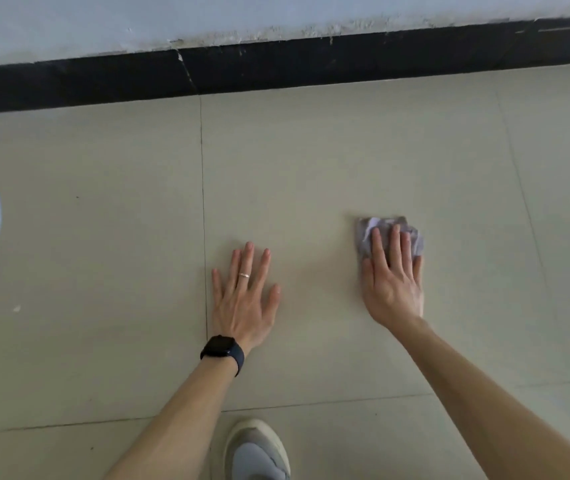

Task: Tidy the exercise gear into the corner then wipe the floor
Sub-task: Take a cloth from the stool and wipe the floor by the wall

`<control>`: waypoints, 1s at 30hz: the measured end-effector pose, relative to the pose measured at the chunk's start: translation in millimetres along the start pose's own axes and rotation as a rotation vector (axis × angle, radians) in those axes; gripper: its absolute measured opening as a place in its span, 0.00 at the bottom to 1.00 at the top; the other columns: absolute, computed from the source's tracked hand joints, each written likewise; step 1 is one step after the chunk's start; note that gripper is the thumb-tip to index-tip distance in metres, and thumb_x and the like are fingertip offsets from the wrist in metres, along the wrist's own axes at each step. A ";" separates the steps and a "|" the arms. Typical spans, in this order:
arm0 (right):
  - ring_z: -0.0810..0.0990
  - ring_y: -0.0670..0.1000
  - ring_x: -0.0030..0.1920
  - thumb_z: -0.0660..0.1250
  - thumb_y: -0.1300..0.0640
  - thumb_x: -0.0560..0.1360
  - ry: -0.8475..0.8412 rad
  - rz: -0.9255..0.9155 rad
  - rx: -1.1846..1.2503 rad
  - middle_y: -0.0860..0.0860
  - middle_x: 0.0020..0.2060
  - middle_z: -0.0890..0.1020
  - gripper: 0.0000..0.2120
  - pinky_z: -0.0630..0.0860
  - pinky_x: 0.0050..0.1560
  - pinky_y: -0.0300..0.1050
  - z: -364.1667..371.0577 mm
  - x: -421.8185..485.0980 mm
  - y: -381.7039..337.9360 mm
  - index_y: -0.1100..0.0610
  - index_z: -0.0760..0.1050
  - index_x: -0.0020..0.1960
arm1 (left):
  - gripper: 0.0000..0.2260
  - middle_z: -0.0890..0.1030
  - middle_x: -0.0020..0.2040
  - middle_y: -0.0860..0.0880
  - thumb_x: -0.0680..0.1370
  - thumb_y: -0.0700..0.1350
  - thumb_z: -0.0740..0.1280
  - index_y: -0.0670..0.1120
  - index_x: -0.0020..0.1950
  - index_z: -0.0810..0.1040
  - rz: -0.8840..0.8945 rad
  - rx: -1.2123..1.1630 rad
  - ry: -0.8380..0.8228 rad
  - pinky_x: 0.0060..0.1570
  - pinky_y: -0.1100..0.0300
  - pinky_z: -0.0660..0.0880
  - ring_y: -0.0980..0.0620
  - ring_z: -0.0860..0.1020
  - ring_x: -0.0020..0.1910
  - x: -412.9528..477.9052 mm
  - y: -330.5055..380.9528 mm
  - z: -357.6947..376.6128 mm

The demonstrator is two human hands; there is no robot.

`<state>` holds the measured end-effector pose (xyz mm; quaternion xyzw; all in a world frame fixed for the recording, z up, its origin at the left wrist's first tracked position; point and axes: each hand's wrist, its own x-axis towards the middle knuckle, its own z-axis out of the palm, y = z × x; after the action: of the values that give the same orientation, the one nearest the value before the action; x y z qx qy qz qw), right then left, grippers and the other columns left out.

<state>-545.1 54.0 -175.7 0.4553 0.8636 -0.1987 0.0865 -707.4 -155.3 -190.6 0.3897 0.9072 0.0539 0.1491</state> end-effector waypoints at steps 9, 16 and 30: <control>0.49 0.51 0.80 0.48 0.45 0.84 -0.097 -0.866 -0.273 0.49 0.80 0.53 0.26 0.51 0.77 0.55 33.5 -91.6 -1.3 0.46 0.50 0.81 | 0.27 0.39 0.81 0.54 0.82 0.59 0.42 0.56 0.81 0.43 0.001 0.004 -0.073 0.77 0.42 0.42 0.52 0.38 0.79 -20.1 -8.5 -1.7; 0.35 0.49 0.79 0.43 0.44 0.84 -0.024 -0.014 0.024 0.49 0.80 0.40 0.26 0.37 0.78 0.57 21.8 -39.5 -43.3 0.43 0.40 0.80 | 0.27 0.38 0.81 0.55 0.82 0.58 0.42 0.55 0.81 0.42 -0.009 -0.040 -0.102 0.77 0.44 0.43 0.54 0.36 0.79 -52.2 -32.8 -7.0; 0.35 0.51 0.79 0.44 0.43 0.83 -0.062 -0.113 -0.046 0.50 0.80 0.38 0.28 0.37 0.77 0.60 19.0 60.4 -149.1 0.43 0.39 0.80 | 0.29 0.35 0.79 0.56 0.80 0.60 0.40 0.54 0.80 0.37 -0.284 -0.108 0.019 0.77 0.46 0.39 0.55 0.37 0.79 6.0 -128.6 -49.7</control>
<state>-702.5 15.9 -173.4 0.3972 0.8891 -0.1975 0.1124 -815.7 -238.8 -172.3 0.2483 0.9503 0.0847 0.1676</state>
